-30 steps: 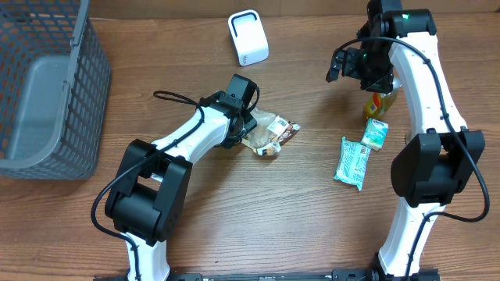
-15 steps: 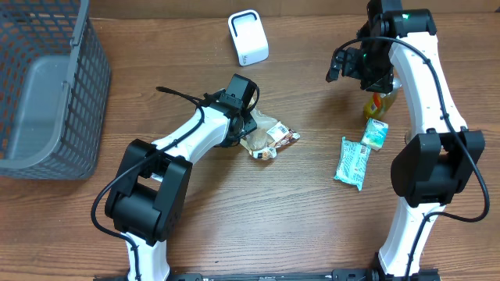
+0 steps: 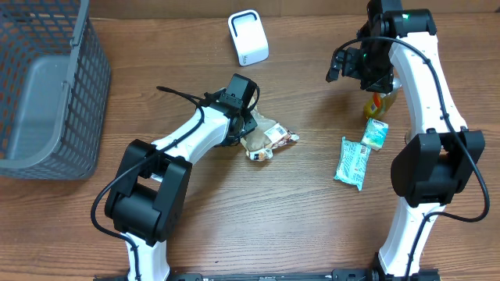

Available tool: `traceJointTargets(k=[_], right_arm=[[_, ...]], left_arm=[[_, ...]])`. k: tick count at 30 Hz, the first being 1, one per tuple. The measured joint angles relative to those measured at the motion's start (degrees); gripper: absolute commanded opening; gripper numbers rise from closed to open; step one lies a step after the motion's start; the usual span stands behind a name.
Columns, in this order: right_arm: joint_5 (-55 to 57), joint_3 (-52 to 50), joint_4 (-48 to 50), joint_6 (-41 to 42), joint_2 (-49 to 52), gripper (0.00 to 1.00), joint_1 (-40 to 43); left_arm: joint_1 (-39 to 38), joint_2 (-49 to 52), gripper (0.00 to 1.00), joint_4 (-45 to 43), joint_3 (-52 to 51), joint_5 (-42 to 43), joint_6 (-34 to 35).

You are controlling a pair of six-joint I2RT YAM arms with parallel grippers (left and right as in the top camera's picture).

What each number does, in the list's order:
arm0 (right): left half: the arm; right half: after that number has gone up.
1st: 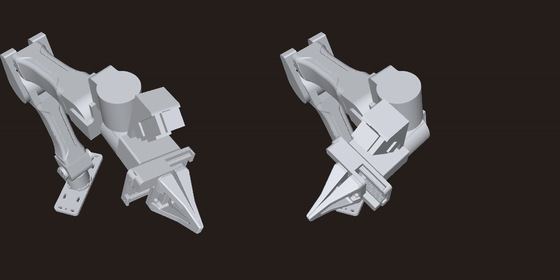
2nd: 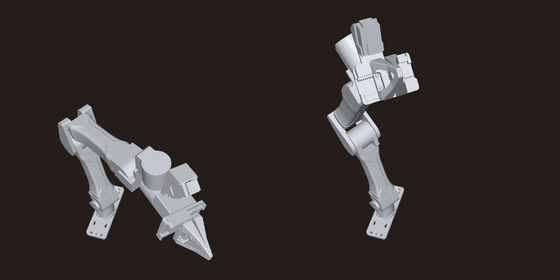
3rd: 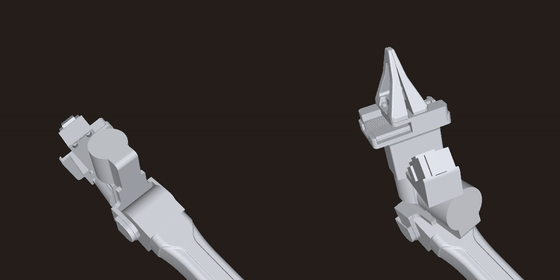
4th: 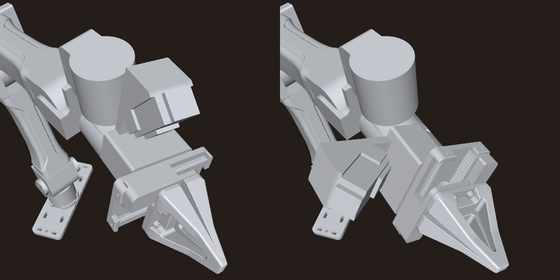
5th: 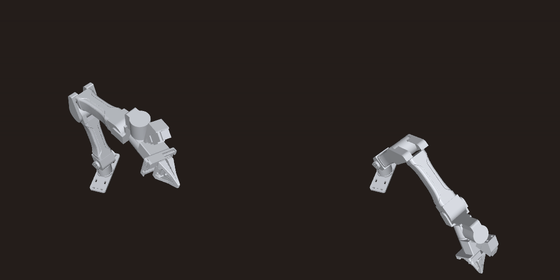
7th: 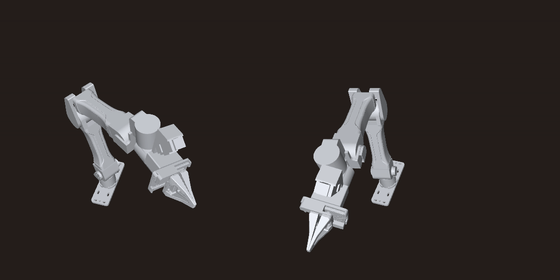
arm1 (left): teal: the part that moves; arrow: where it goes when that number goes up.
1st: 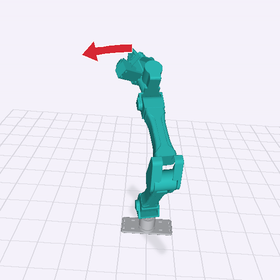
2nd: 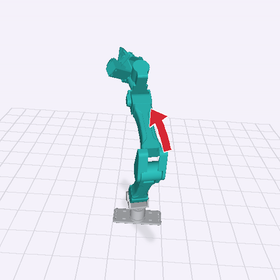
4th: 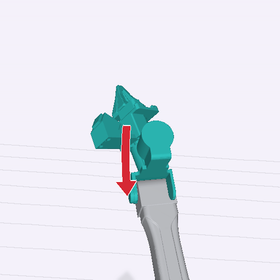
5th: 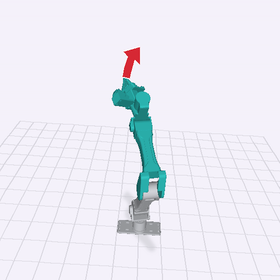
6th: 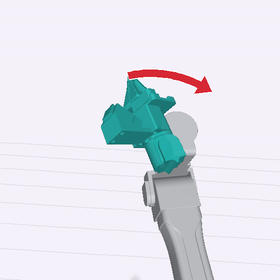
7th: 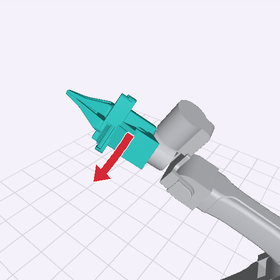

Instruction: Scan the item barcode

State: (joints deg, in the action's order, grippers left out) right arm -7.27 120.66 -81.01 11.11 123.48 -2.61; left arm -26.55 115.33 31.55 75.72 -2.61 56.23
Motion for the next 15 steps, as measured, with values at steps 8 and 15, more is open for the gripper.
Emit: traceJointTargets(k=[8, 15], right_arm=[[-0.02, 0.00, 0.00, 0.00, 0.00, 1.00, 0.00], [-0.04, 0.00, 0.00, -0.02, 0.00, 1.00, 0.00]], left_arm=[[0.02, -0.15, 0.04, 0.20, 0.00, -0.31, -5.33], [0.63, -0.81, 0.04, 0.61, -0.11, 1.44, -10.32]])
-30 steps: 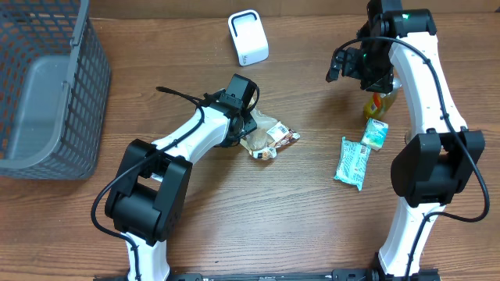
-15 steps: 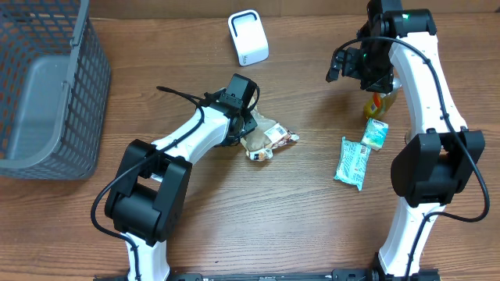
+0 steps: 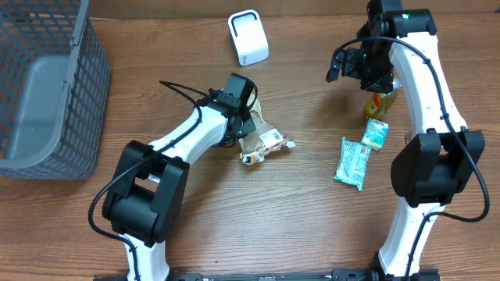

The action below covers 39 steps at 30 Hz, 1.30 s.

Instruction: Scan the item barcode

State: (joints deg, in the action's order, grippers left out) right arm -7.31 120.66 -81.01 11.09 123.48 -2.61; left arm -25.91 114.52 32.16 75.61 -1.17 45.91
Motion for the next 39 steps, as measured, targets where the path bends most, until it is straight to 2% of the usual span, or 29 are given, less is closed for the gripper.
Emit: traceJointTargets(k=[12, 27, 29, 30, 31, 32, 34, 39], right_arm=[[0.02, 0.00, 0.00, 0.00, 0.00, 1.00, 0.00], [0.00, 0.00, 0.02, 0.00, 0.00, 1.00, 0.00], [0.02, 0.00, 0.00, 0.00, 0.00, 1.00, 0.00], [0.02, 0.00, 0.02, 0.02, 0.00, 1.00, 0.00], [0.02, 0.00, -0.02, 0.00, 0.00, 1.00, 0.00], [0.02, 0.00, -0.02, 0.00, 0.00, 1.00, 0.00], [0.00, 0.00, 0.02, 0.00, 0.00, 1.00, 0.00], [0.04, 0.00, 0.00, 0.02, 0.00, 1.00, 0.00]], left_arm=[[0.94, -7.41, 0.04, 3.96, -1.22, 4.17, -10.05], [0.92, -7.43, 0.05, 8.46, -1.29, 5.46, -14.62], [0.87, -7.43, 0.09, 9.55, -1.29, 5.64, -14.62], [0.81, -7.43, 0.17, 10.01, -1.36, 5.70, -14.64], [0.76, -7.43, 0.39, 10.29, -1.44, 5.70, -14.93], [0.74, -7.43, 0.46, 10.45, -1.53, 5.77, -14.97], [0.50, -7.43, 0.54, 10.58, -1.75, 5.90, -14.82], [0.57, -7.43, 0.62, 9.77, -1.97, 6.16, -14.82]])
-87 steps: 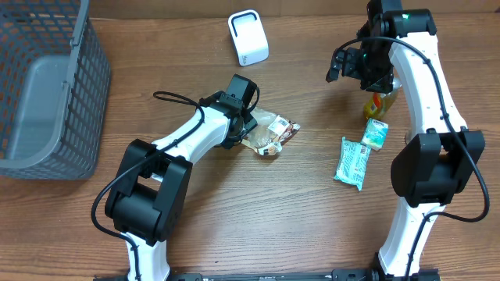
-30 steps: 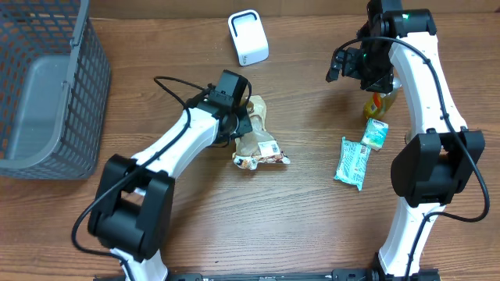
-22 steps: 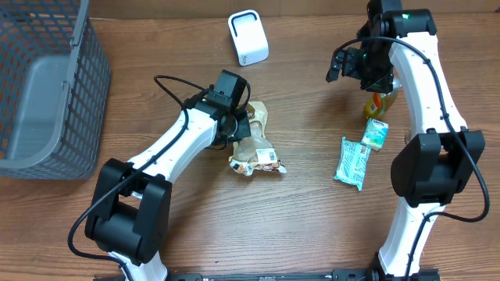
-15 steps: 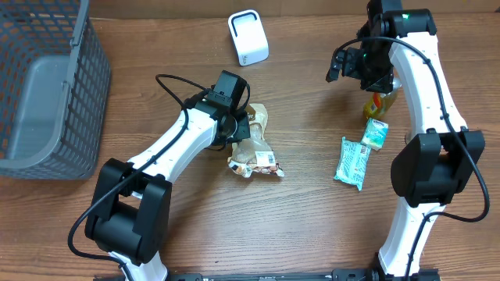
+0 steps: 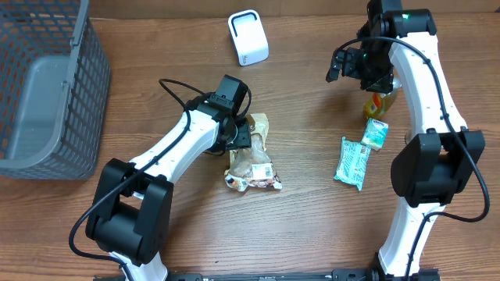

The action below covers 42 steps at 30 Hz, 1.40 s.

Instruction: Scan the item barcode

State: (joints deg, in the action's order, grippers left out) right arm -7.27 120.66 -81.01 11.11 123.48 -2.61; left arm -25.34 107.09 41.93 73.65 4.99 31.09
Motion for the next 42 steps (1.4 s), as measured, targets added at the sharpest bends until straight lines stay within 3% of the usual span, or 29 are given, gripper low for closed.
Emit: traceJointTargets(k=[2, 4, 17, 21, 28, 33, 37, 40, 42], right_arm=[[0.00, 0.00, 0.00, -0.02, 0.00, 1.00, 0.00], [0.00, 0.00, 0.00, -0.02, 0.00, 1.00, 0.00], [-0.02, 0.00, 0.02, -0.02, 0.00, 1.00, 0.00], [0.00, 0.00, 0.02, -0.02, 0.00, 1.00, 0.00], [-0.02, 0.00, 0.02, 0.00, 0.00, 1.00, 0.00], [-0.02, 0.00, 0.00, -0.02, 0.00, 1.00, 0.00], [-0.02, 0.00, -0.02, 0.00, 0.00, 1.00, 0.00], [-0.02, 0.00, 0.00, 0.00, 0.00, 1.00, 0.00], [-0.02, 0.00, 0.02, -0.02, 0.00, 1.00, 0.00]], left_arm=[[0.63, 0.00, 0.73, -0.87, 0.00, 0.22, -0.15], [1.66, 0.00, 0.77, -1.49, 0.00, 0.37, 0.04], [3.04, 4.22, 0.79, -5.40, 0.02, 1.16, 1.79], [2.95, 6.56, 0.53, -6.45, 0.37, 2.56, 2.60], [2.93, 6.95, 0.53, -7.28, 0.59, 3.65, 3.28], [2.93, 6.99, 0.48, -7.74, 0.59, 3.67, 3.30], [2.93, 6.99, 0.35, -8.55, 0.59, 3.82, 3.23], [2.93, 6.95, 0.31, -9.18, 0.59, 3.82, 2.80], [2.93, 6.73, 0.22, -9.25, 0.59, 3.80, 2.62]])
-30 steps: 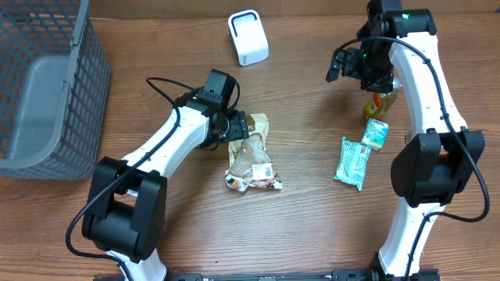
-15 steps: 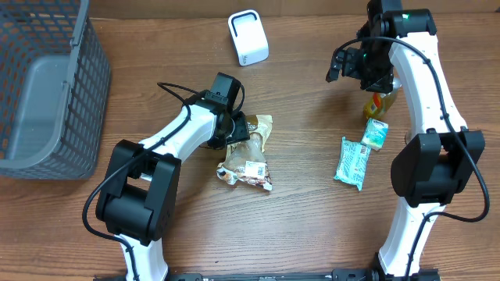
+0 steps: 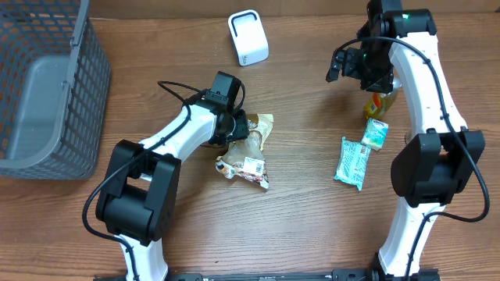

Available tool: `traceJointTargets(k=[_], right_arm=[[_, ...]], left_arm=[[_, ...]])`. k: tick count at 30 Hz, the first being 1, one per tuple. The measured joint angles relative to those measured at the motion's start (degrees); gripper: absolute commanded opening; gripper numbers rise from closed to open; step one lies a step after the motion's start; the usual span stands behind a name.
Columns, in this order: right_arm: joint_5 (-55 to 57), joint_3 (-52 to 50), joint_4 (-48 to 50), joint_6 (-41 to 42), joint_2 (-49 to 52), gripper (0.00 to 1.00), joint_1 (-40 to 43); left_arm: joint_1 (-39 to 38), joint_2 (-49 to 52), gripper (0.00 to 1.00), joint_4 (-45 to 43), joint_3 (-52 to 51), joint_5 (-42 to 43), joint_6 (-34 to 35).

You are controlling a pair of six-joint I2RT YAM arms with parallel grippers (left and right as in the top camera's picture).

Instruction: Scan the item barcode

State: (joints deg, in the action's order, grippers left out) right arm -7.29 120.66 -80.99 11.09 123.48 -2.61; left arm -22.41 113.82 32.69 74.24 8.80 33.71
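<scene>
A clear snack bag (image 3: 247, 153) with brown contents and a white barcode label lies near the table's middle, its label end pointing toward the front. My left gripper (image 3: 241, 129) is shut on the bag's upper end. The white barcode scanner (image 3: 248, 37) stands upright at the back of the table, well behind the bag. My right gripper (image 3: 338, 66) hangs above the back right of the table; its fingers are too dark and small to judge.
A grey wire basket (image 3: 48, 86) fills the left side. On the right lie a light-green packet (image 3: 353, 162), a small green carton (image 3: 376, 133) and a yellow item (image 3: 378, 103) under the right arm.
My left gripper has shifted slightly toward the back with the bag. The bag has swung so its label end points more to the front right. The right arm has not moved.
The left gripper held the bag with its label end pointing right. It then turned the bag a little, then swung it until it hung toward the front. Now the bag lies angled to the front right, still held. The right arm stayed still throughout.
</scene>
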Motion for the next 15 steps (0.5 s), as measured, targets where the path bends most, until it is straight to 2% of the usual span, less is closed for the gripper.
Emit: traceJointTargets(k=[3, 7, 15], right_arm=[[-0.02, 0.00, -0.02, 0.00, 0.00, 1.00, 0.00], [0.00, 0.00, 0.00, 0.00, 0.00, 1.00, 0.00], [0.00, 0.00, -0.02, 0.00, 0.00, 1.00, 0.00]], left_arm=[[0.00, -0.98, 0.11, -0.02, 0.00, -0.39, -0.31], [0.00, -4.87, 0.05, -0.94, -0.04, -0.87, -0.90], [0.00, -12.74, 0.04, -1.18, -0.04, -0.90, -1.09]])
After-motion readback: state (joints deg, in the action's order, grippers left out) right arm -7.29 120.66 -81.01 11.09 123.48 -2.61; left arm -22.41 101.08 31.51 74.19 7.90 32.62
